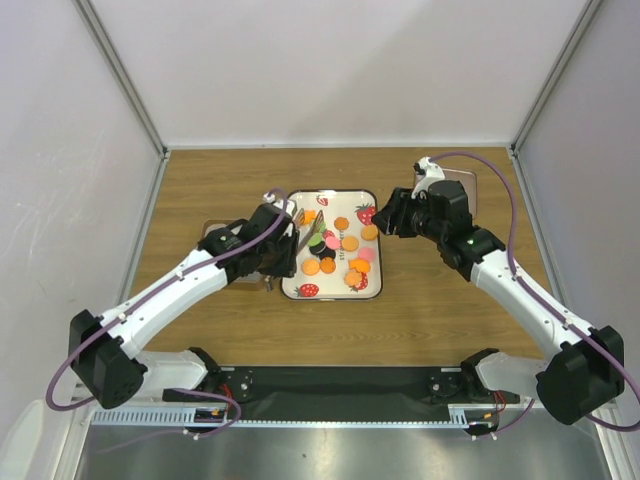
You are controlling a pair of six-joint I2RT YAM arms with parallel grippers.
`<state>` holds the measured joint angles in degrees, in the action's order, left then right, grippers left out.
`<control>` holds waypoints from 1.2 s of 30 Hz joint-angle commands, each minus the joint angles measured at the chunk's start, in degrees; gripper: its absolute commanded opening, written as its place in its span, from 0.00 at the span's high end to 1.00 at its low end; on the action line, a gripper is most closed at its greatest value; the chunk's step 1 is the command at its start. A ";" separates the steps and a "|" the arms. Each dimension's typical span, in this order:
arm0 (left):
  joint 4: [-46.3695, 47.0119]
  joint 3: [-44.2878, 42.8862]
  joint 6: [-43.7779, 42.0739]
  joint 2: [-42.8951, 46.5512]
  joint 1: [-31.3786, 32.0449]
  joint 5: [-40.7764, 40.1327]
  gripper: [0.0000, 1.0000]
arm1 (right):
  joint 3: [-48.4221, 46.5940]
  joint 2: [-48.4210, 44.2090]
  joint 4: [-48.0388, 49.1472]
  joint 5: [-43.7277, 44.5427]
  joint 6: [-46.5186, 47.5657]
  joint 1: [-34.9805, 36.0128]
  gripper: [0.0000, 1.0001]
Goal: Pack the cookies
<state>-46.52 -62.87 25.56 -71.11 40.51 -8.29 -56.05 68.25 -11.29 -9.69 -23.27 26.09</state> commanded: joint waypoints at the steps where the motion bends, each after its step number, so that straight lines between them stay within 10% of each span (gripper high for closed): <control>1: 4.51 1.17 1.42 -1.31 0.27 1.53 0.53 | -0.73 0.39 1.53 0.47 0.85 0.11 0.46; 36: 12.33 6.80 1.60 -9.40 -5.79 9.70 0.48 | -0.64 0.13 1.09 0.64 1.03 0.11 0.46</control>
<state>-37.10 -56.55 26.11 -81.12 35.31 -0.86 -56.05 68.58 -11.31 -9.50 -23.24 26.09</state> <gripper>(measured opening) 0.520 0.544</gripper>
